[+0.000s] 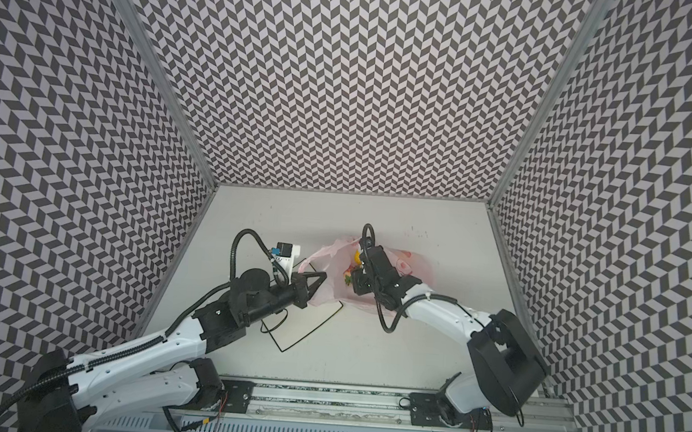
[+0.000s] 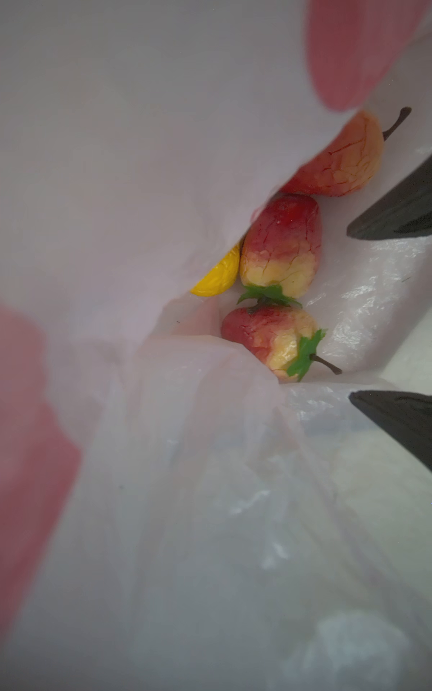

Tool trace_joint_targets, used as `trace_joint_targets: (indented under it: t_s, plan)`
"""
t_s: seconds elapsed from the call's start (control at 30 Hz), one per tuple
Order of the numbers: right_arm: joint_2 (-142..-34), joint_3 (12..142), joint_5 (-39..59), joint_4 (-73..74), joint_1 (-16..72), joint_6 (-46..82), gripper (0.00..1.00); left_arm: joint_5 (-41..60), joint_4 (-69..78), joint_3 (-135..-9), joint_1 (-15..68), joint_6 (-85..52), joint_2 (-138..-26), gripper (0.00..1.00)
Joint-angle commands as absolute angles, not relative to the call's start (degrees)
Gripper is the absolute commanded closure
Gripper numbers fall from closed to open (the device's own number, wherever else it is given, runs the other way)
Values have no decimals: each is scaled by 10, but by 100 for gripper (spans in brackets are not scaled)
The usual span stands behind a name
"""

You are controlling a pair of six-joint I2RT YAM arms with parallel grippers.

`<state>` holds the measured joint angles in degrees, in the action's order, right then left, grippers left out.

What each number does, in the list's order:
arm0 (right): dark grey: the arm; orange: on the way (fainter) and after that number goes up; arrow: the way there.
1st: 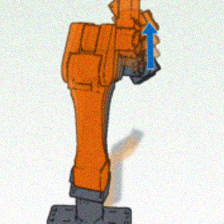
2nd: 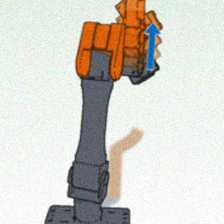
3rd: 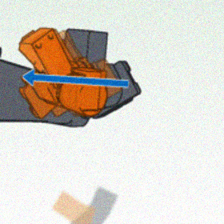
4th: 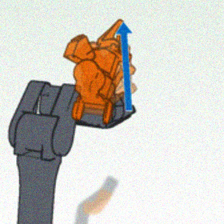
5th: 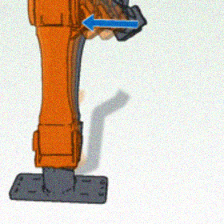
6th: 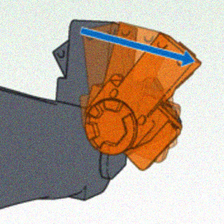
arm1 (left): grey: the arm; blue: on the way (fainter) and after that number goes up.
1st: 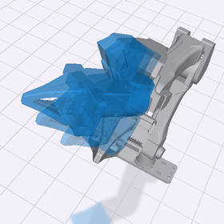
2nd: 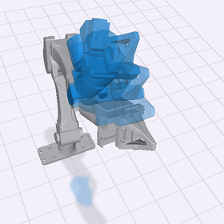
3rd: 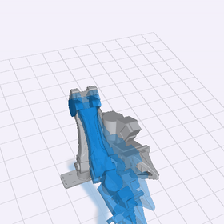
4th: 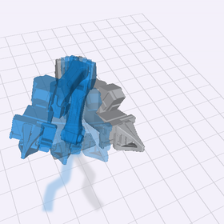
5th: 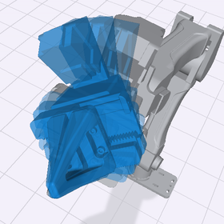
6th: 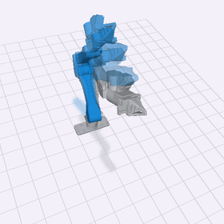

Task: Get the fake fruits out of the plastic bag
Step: 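Lower the open right gripper into the bag toward the red fake fruits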

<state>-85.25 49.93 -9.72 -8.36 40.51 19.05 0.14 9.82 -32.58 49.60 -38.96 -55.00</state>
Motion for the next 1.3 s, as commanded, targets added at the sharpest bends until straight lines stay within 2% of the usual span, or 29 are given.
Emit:
trace_joint_targets:
  t_s: [0.0, 0.33, 0.63, 0.77, 0.93, 1.0, 1.13, 1.27]
  plan:
    - [-881, 509, -157, -12, 403, 321, 31, -7, 67, -334, 509, -375, -555, 100]
    - [-1025, 581, -236, -3, 403, 355, 25, -10, 42, -326, 522, -359, -555, 100]
    - [-1086, 584, -247, -1, 403, 380, 27, -26, 43, -333, 522, -358, -548, 100]
    - [-1098, 586, -247, 20, 403, 364, 36, -37, 44, -336, 522, -361, -546, 100]
    - [-1077, 584, -231, 30, 402, 341, 61, -66, 45, -336, 522, -379, -540, 100]
    - [-1053, 578, -221, 30, 403, 327, 67, -78, 48, -335, 521, -390, -538, 100]
    - [-982, 544, -181, 47, 404, 291, 73, -102, 63, -327, 521, -417, -538, 100]
    - [-900, 501, -113, 67, 404, 244, 75, -120, 84, -322, 520, -447, -544, 100]
